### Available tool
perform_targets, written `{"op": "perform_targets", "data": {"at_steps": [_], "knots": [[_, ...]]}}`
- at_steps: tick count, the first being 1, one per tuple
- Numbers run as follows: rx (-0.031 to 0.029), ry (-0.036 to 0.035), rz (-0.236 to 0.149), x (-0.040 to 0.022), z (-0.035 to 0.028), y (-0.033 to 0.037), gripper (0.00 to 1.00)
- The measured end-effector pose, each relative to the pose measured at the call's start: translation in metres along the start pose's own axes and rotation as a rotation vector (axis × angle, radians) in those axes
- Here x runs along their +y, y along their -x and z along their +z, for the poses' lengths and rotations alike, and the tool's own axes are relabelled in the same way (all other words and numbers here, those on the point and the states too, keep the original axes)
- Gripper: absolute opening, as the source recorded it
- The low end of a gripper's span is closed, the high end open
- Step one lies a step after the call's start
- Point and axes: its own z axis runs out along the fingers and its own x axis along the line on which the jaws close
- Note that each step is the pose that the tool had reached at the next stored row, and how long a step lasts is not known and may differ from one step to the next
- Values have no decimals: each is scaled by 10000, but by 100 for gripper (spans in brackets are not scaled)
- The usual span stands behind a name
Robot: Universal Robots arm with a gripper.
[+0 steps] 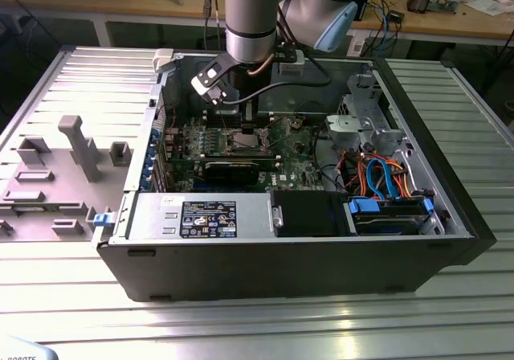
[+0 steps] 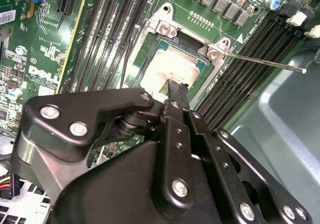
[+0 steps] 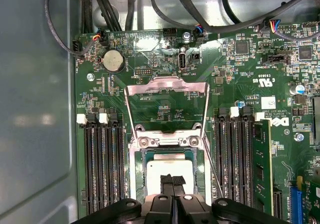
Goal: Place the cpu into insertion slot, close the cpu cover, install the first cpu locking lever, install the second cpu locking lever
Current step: 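Close the cpu cover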
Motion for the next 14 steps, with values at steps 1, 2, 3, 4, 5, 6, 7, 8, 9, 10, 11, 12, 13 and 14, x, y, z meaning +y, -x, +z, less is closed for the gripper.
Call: {"op": "perform_targets", "data": {"at_steps": [1,2,3,4,5,6,7,8,9,10,11,12,13,14], "knots": [[0,-1,0,0,0,0,11],[0,-2,0,0,0,0,11],[0,-1,0,0,0,0,11],[0,-2,0,0,0,0,11],[0,-3,0,1,0,0,11],[0,-5,-1,1,0,0,11],[1,-5,-1,1,-1,0,11],[1,-6,0,1,-17,-1,11],[0,-6,0,2,-37,-1,11],[2,-5,0,2,-57,-2,11],[1,-6,1,3,-97,-3,11],[9,-6,0,4,-113,-3,11],[12,-6,1,5,-142,-4,11],[13,-15,1,6,-194,-6,11]]}}
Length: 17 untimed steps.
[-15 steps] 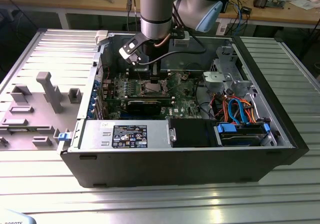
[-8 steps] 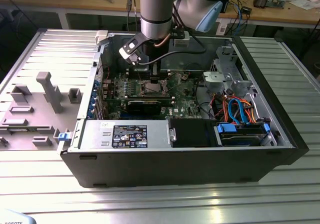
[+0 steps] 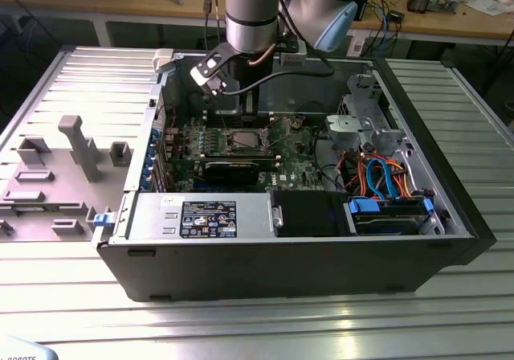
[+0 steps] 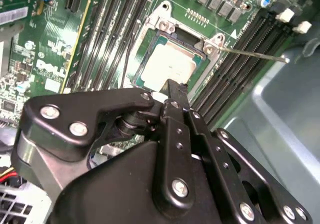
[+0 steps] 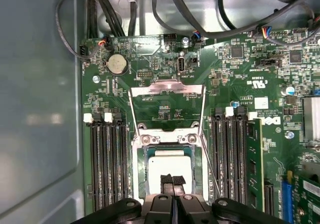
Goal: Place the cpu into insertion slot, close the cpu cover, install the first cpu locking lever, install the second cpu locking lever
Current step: 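Close the cpu cover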
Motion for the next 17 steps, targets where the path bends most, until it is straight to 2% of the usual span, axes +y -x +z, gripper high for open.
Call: {"op": "perform_targets", "data": {"at_steps": [2,5,9,17], "knots": [[-3,-22,-2,2,-81,-3,11],[-1,-80,-47,4,-147,-6,11],[-7,-103,-49,7,-274,-11,11],[-4,-103,-48,9,-278,-12,11]]}}
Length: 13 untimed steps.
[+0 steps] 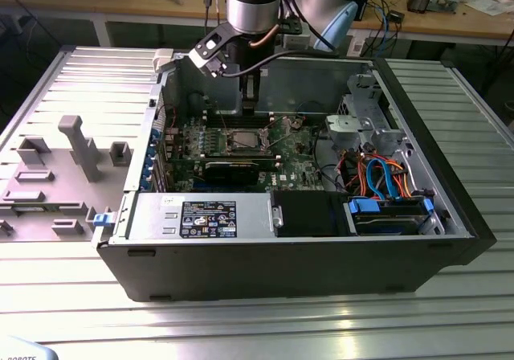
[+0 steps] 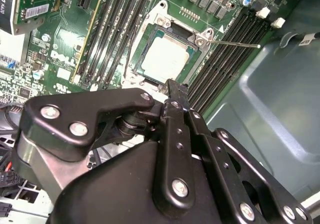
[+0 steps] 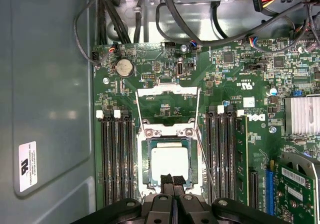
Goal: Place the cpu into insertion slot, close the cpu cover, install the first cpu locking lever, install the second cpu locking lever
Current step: 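Close the cpu cover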
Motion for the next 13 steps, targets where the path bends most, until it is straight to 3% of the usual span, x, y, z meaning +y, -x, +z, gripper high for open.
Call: {"op": "perform_targets", "data": {"at_steps": [13], "knots": [[2,-1,-3,15,0,0,11]]}}
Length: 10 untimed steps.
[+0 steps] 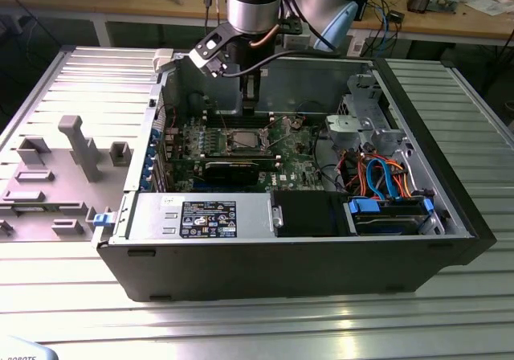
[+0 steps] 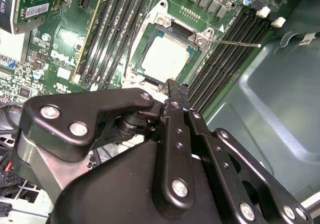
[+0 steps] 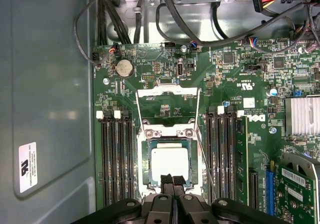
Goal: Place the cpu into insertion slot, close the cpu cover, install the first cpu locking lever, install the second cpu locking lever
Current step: 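Close the cpu cover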
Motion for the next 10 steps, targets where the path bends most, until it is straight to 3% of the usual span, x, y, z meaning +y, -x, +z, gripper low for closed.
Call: {"op": "perform_targets", "data": {"at_steps": [10], "knots": [[0,-1,1,160,3,-4,11]]}}
